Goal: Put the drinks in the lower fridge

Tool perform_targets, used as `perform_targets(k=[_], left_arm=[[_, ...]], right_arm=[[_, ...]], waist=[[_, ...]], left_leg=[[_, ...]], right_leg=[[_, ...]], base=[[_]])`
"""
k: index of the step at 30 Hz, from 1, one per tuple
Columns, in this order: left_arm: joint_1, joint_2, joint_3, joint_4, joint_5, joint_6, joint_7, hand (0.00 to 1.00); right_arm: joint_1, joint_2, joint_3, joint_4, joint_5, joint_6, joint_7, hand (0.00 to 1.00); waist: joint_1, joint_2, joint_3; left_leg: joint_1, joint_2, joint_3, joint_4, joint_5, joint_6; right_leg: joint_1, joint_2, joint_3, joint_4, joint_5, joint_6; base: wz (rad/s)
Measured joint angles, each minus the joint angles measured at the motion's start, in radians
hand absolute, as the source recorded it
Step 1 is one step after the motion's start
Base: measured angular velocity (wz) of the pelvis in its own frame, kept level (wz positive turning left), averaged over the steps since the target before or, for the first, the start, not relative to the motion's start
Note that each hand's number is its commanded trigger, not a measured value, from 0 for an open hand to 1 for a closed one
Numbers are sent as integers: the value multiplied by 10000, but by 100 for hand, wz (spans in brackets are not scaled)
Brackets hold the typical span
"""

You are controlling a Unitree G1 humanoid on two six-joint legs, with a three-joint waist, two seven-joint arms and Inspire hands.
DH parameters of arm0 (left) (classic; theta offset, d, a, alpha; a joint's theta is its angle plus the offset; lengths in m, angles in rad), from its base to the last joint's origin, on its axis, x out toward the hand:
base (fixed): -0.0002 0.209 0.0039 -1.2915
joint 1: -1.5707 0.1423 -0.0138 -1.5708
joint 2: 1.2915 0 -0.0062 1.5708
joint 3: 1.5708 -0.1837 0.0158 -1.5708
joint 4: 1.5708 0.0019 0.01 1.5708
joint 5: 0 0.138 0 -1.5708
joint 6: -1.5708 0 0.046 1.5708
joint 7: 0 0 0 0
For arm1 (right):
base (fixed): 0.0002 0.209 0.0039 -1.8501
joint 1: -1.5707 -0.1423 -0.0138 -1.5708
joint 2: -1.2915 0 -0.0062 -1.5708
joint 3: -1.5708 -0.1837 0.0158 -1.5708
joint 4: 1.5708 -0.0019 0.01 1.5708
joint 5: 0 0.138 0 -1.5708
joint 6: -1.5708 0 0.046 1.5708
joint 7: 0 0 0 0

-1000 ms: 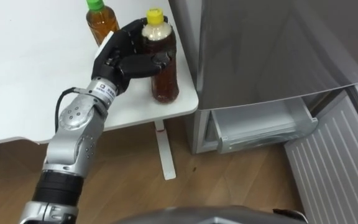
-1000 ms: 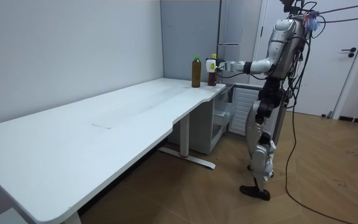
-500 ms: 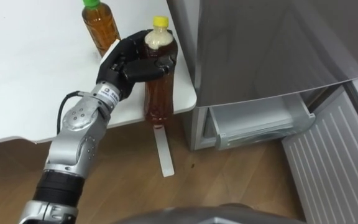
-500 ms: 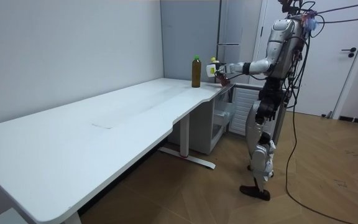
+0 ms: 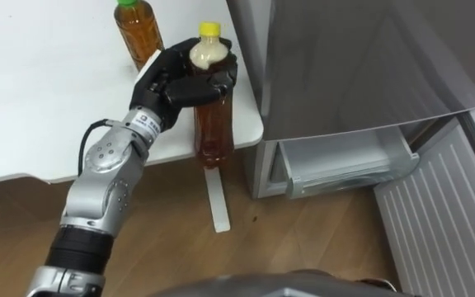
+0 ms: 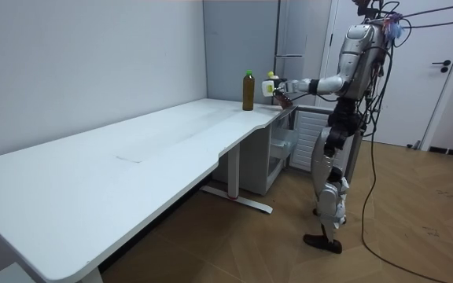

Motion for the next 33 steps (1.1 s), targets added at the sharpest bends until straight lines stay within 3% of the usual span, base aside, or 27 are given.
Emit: perform_targets(k=[7, 12, 17, 19, 24, 33], left_arm=[[6, -151, -292, -1056, -85, -135, -24, 100], [83, -218, -818, -1060, -90, -134, -107, 100], [143, -334, -813, -1058, -653, -136, -320, 100], [155, -404, -820, -1058, -1139, -136, -371, 100], [330, -489, -852, -1051, -1491, -273, -774, 100], [1260, -405, -1155, -573, -1653, -306, -1184, 100]], right_arm=[[-195, -59, 165, -336, 435, -13, -256, 0], [-201, -186, 595, -1053, 759, -136, -322, 0], [-205, -173, 957, -1658, 1091, -317, -324, 0], [-250, 51, 1091, -1997, 1704, -779, -326, 0], [-317, 725, 1470, -2727, 1927, -1014, 354, 0], [-465, 762, 1860, -4137, 2466, -980, 1722, 0]], waist=[[265, -14, -31], [596, 12, -50], [877, 16, -65], [986, -23, -89], [1047, -116, -116], [1046, -186, -65]], left_leg=[[-76, -1, -5, -13, 0, 0], [-34, 0, -63, -4, 1, -1], [-27, 11, -40, 7, 3, -2], [-2, 24, -28, 52, 3, -3], [-26, 15, -158, 133, 2, -3], [-198, 2, -234, 345, -3, 1]], right_leg=[[-65, -7, -77, 44, 11, -14], [17, -14, -192, 22, 12, -16], [-20, -17, -213, 57, 16, -23], [31, -16, -225, 53, 22, -31], [106, -61, -528, -3, 21, -30], [72, -93, -674, 45, 25, -17]], base=[[0], [2], [-1], [0], [10], [2]])
